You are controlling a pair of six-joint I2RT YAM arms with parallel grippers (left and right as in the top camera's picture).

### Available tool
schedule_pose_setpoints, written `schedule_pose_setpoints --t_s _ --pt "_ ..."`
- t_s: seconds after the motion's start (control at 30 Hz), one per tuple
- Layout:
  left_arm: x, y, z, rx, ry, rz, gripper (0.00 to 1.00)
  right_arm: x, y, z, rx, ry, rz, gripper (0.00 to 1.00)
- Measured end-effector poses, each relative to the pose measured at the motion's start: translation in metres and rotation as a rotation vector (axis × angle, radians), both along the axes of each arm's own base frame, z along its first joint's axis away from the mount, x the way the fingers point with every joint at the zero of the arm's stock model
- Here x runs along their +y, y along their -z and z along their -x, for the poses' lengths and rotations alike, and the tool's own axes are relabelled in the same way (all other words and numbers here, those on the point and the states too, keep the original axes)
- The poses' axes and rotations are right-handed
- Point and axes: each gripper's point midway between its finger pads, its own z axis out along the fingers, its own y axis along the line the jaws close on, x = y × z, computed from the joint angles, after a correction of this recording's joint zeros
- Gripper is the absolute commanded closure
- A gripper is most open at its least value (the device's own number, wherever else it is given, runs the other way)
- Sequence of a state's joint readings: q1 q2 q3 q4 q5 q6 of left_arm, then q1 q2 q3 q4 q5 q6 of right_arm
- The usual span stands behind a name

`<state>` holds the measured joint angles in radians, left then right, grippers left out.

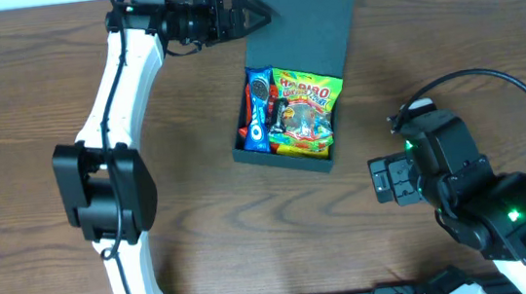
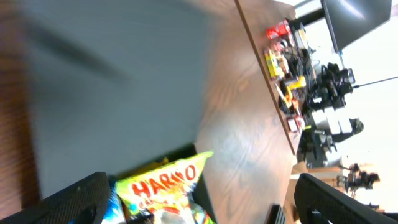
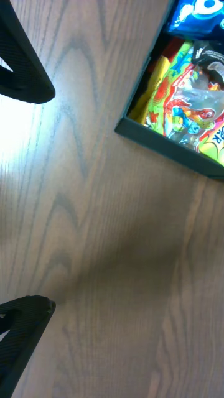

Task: Pack container

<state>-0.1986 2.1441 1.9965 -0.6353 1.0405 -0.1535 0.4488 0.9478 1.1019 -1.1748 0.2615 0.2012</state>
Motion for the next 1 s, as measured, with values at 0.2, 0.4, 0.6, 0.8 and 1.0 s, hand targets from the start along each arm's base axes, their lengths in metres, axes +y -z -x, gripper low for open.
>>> schedule_pose_setpoints --t_s 0.2,0.4,0.6,0.8,1.0 --pt "-0.007 -0.006 0.016 -0.037 0.026 -0.062 0.05 0.001 0.0 -0.001 -0.004 0.0 -0.002 0.01" --pt "0.01 0.019 -0.006 -0.077 -0.109 -0.258 0.05 0.0 0.0 -0.001 -0.004 0.0 -0.002 0.01" --pt "0.041 0.04 -0.039 -0.069 -0.275 -0.347 0.05 0.0 -0.001 -0.001 -0.004 0.0 -0.002 0.01" --pt "0.062 0.109 -0.066 0.096 -0.364 -0.329 0.05 0.001 -0.001 -0.002 -0.01 0.0 -0.005 0.01" --pt "0.053 0.156 -0.081 0.187 -0.392 -0.259 0.05 0.001 -0.002 -0.002 -0.011 0.0 -0.005 0.01"
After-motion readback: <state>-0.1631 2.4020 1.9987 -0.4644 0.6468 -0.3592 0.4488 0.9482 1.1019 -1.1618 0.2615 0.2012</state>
